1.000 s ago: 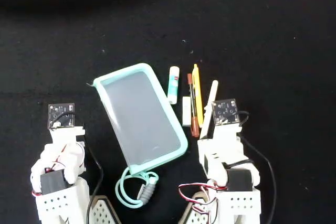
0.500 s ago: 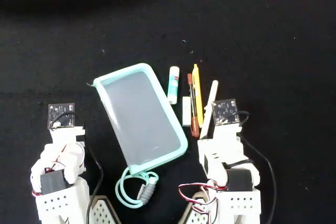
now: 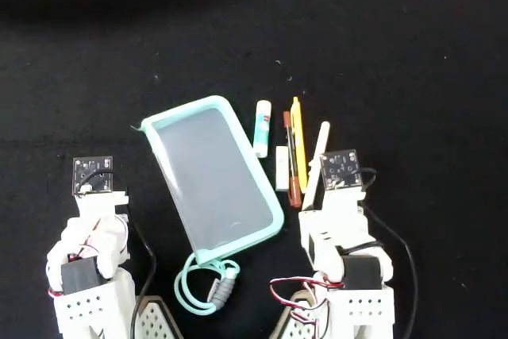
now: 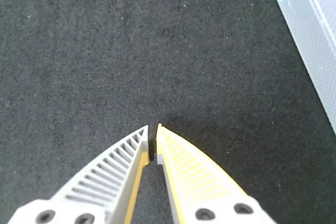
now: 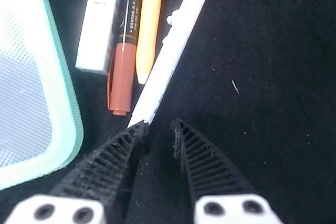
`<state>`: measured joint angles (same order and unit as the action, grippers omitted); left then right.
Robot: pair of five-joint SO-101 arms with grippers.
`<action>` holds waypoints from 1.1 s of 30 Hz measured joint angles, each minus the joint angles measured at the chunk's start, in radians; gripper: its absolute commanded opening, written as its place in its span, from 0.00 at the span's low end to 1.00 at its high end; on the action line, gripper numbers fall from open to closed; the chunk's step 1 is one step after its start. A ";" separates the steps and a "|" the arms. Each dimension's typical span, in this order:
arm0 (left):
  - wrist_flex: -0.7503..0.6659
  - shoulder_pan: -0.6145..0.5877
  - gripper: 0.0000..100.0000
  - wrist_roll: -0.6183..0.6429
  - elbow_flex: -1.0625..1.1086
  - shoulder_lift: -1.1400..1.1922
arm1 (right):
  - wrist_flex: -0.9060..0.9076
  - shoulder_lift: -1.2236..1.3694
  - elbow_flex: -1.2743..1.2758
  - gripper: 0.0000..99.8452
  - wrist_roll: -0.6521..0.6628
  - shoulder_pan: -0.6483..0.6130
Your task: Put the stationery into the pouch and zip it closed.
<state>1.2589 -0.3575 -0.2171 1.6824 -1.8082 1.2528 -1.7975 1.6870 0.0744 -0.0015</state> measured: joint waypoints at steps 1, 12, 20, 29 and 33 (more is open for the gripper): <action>0.000 0.000 0.05 0.000 0.000 0.000 | 0.000 0.000 0.000 0.09 0.000 0.000; 0.000 0.000 0.05 0.000 0.000 0.000 | 0.000 0.000 0.000 0.09 0.000 -0.037; 0.000 0.000 0.05 0.000 0.000 0.000 | -0.178 0.000 0.000 0.09 -0.002 -0.275; 0.000 0.000 0.05 0.000 0.000 0.000 | -0.405 0.000 0.000 0.09 0.094 -0.334; 0.000 0.000 0.05 0.000 0.000 0.000 | -0.402 0.000 0.000 0.09 0.178 -0.387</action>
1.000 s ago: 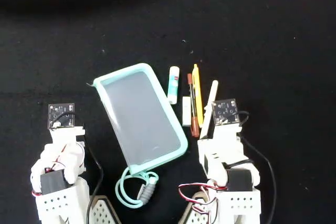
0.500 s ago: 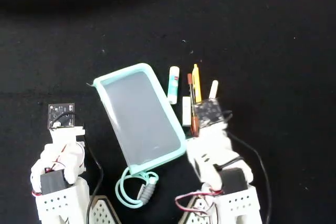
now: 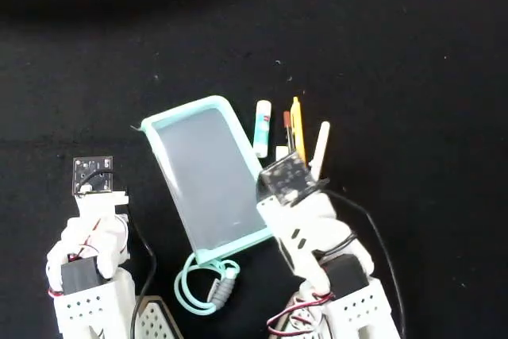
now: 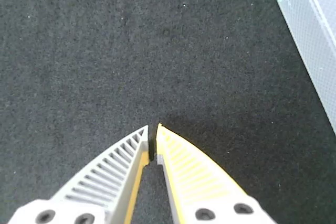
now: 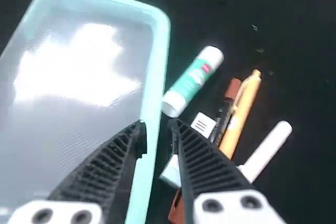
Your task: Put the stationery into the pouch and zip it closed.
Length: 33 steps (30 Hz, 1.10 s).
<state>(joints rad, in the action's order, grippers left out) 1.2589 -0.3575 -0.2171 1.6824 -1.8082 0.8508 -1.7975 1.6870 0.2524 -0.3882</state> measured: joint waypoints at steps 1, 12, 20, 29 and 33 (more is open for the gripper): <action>0.000 0.000 0.05 0.000 0.000 0.000 | 0.025 0.000 0.000 0.09 0.031 -0.005; 0.000 0.000 0.05 0.000 0.000 0.000 | 0.301 0.002 -0.021 0.21 0.241 0.061; 0.000 0.000 0.05 0.000 0.000 0.000 | 0.308 0.002 -0.048 0.21 0.244 0.063; 0.000 0.000 0.05 0.000 0.000 0.000 | 0.308 0.253 -0.428 0.21 0.184 0.086; 0.000 0.000 0.05 0.000 0.000 0.000 | 0.308 0.545 -0.534 0.21 0.155 0.041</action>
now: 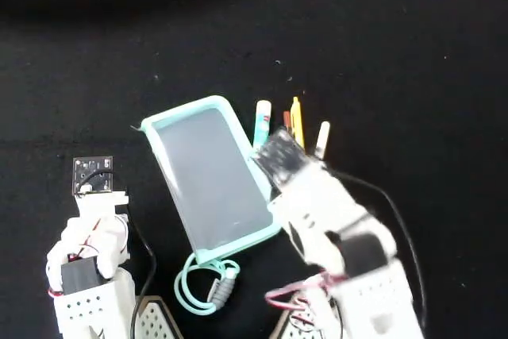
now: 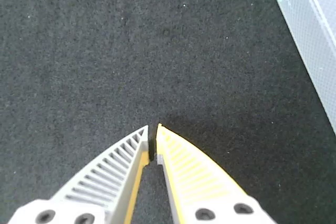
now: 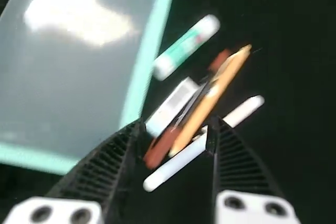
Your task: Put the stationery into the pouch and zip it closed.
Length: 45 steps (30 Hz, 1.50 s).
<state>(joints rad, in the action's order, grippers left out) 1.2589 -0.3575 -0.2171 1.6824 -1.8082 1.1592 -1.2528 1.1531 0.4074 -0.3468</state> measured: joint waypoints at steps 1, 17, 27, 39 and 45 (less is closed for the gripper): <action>0.000 0.000 0.05 0.000 0.000 0.000 | 0.000 0.077 -0.015 0.21 -0.003 -0.023; 0.000 0.000 0.05 0.000 0.000 0.000 | -0.060 0.554 -0.025 0.21 0.215 -0.141; 0.000 0.000 0.05 0.000 0.000 0.000 | -0.060 0.557 0.032 0.21 0.298 -0.141; 0.000 0.000 0.05 0.000 0.000 0.000 | -0.135 0.557 0.094 0.21 0.373 -0.141; 0.000 0.000 0.05 0.000 0.000 0.000 | -0.316 0.559 0.095 0.21 0.244 -0.141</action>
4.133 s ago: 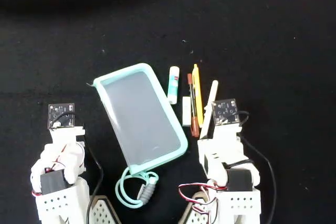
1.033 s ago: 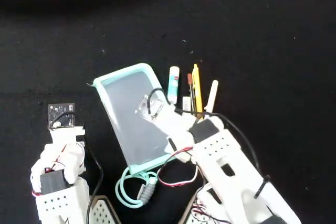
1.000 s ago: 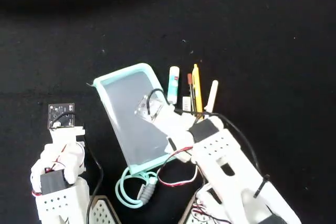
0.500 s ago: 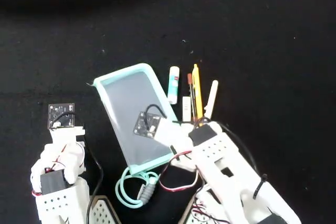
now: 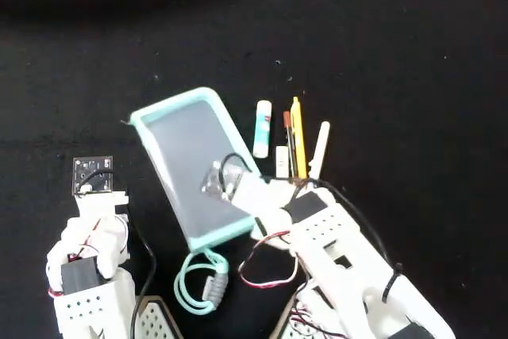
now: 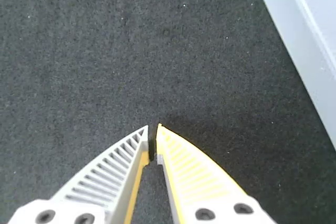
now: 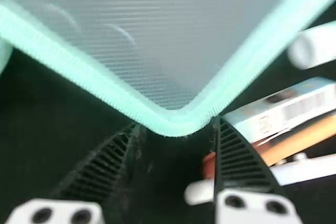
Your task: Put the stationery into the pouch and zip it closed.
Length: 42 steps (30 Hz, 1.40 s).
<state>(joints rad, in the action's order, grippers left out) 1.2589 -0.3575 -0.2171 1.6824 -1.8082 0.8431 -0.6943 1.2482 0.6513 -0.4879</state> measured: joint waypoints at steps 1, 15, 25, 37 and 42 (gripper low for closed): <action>0.000 0.000 0.05 0.000 0.000 0.000 | -0.040 0.000 0.000 0.21 -0.020 0.000; 0.000 0.000 0.05 0.000 0.000 0.000 | -0.195 0.000 -0.069 0.21 -0.204 0.037; 0.000 0.000 0.05 0.000 0.000 0.000 | 0.305 0.000 -0.331 0.21 -0.207 -0.190; 0.000 0.000 0.05 0.000 0.000 0.000 | 0.318 0.000 -0.339 0.21 -0.342 -0.404; 0.000 -0.110 0.05 0.000 0.000 0.000 | 0.318 0.000 -0.339 0.21 -0.370 -0.404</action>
<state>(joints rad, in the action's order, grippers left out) 1.2589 -0.4680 -0.2171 1.6824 -1.8082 1.1607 -0.6943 0.9091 0.2816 -0.8915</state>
